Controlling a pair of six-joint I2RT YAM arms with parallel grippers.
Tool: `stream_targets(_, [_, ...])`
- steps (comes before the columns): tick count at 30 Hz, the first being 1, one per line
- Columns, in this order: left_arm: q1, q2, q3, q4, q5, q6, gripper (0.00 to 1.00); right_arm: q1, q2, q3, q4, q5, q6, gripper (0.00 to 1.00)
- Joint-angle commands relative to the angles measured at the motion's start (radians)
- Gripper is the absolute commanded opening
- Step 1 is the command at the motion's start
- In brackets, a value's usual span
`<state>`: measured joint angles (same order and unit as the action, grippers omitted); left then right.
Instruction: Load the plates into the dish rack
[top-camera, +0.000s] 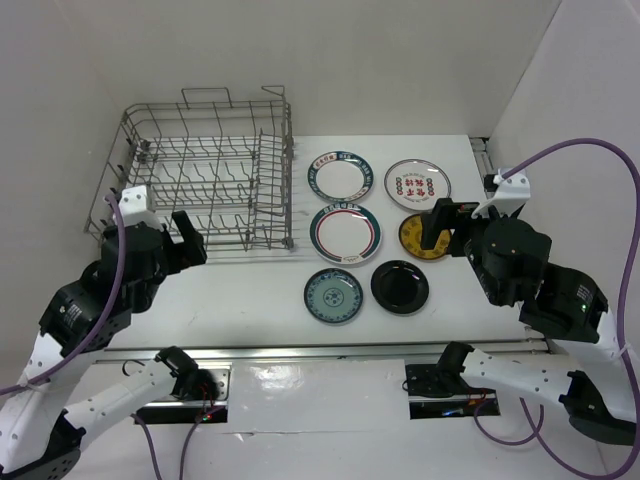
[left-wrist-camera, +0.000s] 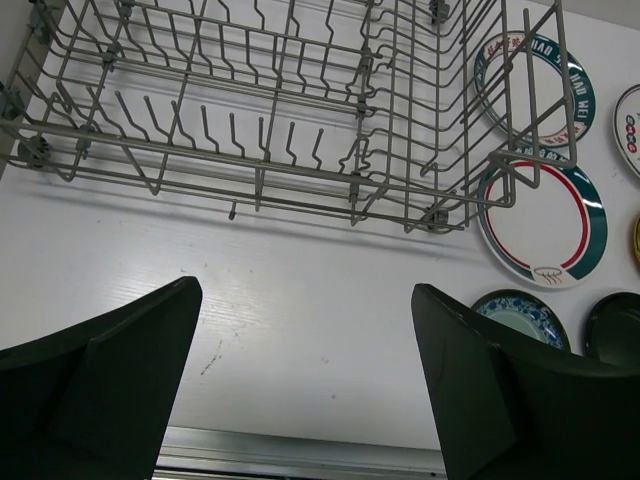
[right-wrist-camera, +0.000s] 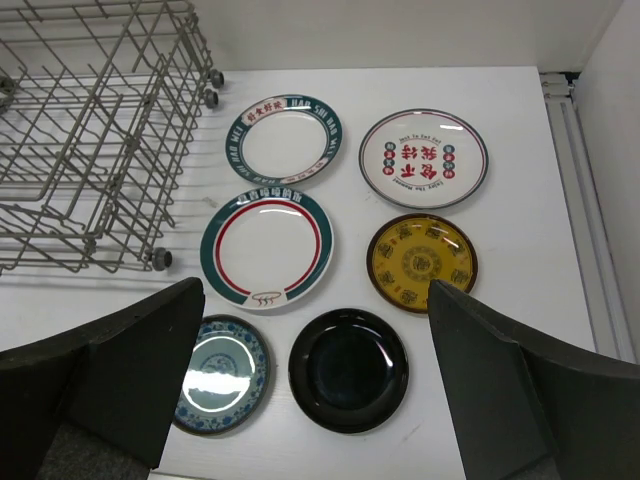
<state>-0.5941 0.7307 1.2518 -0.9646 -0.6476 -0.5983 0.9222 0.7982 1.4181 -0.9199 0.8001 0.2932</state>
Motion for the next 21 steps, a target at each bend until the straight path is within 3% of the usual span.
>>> stream_targets(1, [0.0,-0.002,0.018,0.024,0.019,0.009,1.0,-0.005,0.003,-0.002,0.047,0.019,-0.017,0.99])
stream_targets(7, [0.0,-0.011,-0.012,0.047,0.155,-0.035,1.0,-0.005,-0.017,-0.014,0.047,-0.022,-0.029,0.99])
stream_targets(10, [0.0,-0.037,-0.118,0.134,0.328,-0.13,1.0,-0.005,-0.027,-0.044,0.047,-0.076,-0.04,0.99])
stream_targets(12, [0.0,-0.111,-0.303,0.255,0.523,-0.187,1.0,-0.005,-0.037,-0.071,0.047,-0.09,-0.031,0.99])
stream_targets(14, [0.0,-0.157,-0.44,0.456,0.635,-0.243,1.0,-0.005,-0.048,-0.081,0.056,-0.114,-0.031,0.99])
stream_targets(16, [0.0,-0.182,-0.59,0.558,0.725,-0.3,1.0,-0.005,-0.057,-0.11,0.07,-0.147,-0.031,0.99])
stream_targets(21, [0.0,-0.182,-0.683,0.677,0.698,-0.302,1.0,-0.005,-0.068,-0.11,0.09,-0.219,-0.031,0.99])
